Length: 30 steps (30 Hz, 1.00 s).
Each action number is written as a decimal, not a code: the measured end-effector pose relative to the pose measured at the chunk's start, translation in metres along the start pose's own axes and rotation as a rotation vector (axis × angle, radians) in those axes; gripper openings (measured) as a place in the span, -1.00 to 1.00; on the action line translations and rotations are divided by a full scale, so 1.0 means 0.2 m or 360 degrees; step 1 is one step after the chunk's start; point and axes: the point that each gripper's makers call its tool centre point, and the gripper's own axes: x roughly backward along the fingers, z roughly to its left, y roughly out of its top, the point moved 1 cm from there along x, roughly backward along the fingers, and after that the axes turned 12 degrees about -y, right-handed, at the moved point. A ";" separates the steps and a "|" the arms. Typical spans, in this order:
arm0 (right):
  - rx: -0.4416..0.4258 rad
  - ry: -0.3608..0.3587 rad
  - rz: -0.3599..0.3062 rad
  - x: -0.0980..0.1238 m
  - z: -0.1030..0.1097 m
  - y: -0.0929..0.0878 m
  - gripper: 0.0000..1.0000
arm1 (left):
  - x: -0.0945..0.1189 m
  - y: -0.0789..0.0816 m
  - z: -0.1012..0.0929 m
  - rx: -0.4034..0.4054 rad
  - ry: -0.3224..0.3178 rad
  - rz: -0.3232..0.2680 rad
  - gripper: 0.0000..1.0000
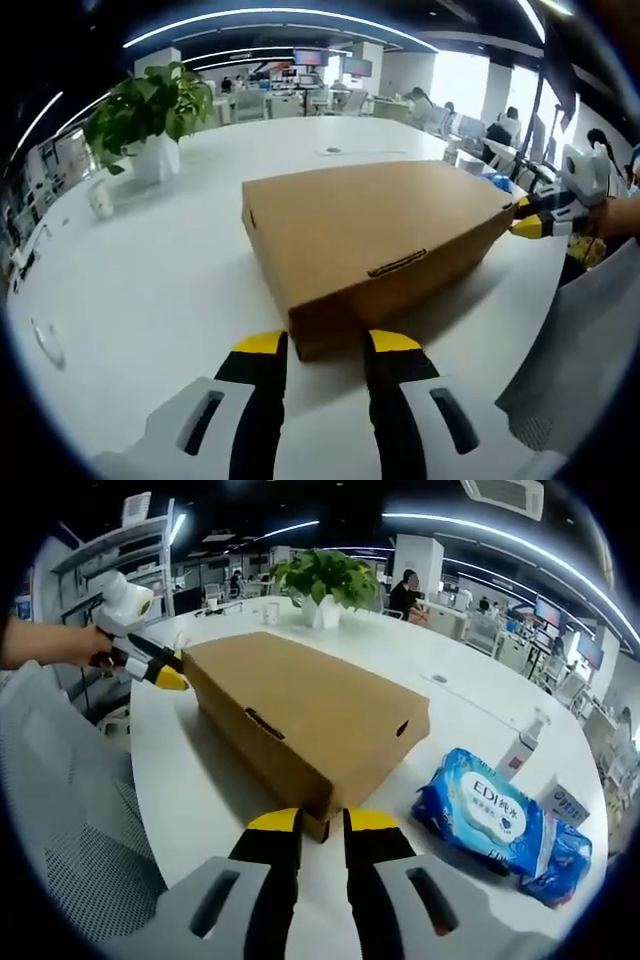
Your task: Operate the shoe box by opening the lid, removing the specified soft item, and placing it in the target area until the item is outside and the box remains undamaged.
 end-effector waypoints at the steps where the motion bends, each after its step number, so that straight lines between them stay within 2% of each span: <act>1: 0.0000 0.0000 -0.0003 0.00 0.00 0.00 -0.71 | 0.01 -0.01 0.00 0.0004 0.0001 -0.0002 -0.38; 6: -0.0008 -0.0002 -0.0014 0.03 -0.03 0.03 -0.63 | 0.05 0.00 0.00 -0.0008 -0.0004 -0.0019 -0.31; 12: 0.0017 -0.0006 -0.0075 0.06 -0.07 0.09 -0.58 | 0.08 0.10 -0.02 -0.0086 -0.0023 -0.0083 -0.25; 18: 0.0028 0.0013 -0.0080 0.04 -0.06 0.10 -0.57 | 0.05 0.17 -0.02 -0.0144 -0.0049 -0.0099 -0.24; 25: 0.0035 0.0025 -0.0071 0.01 -0.02 0.09 -0.62 | 0.01 0.13 -0.01 -0.0154 -0.0061 -0.0045 -0.20; 30: -0.0012 0.0019 -0.0051 0.00 -0.01 0.06 -0.64 | -0.02 0.10 0.00 -0.0156 -0.0068 -0.0017 -0.22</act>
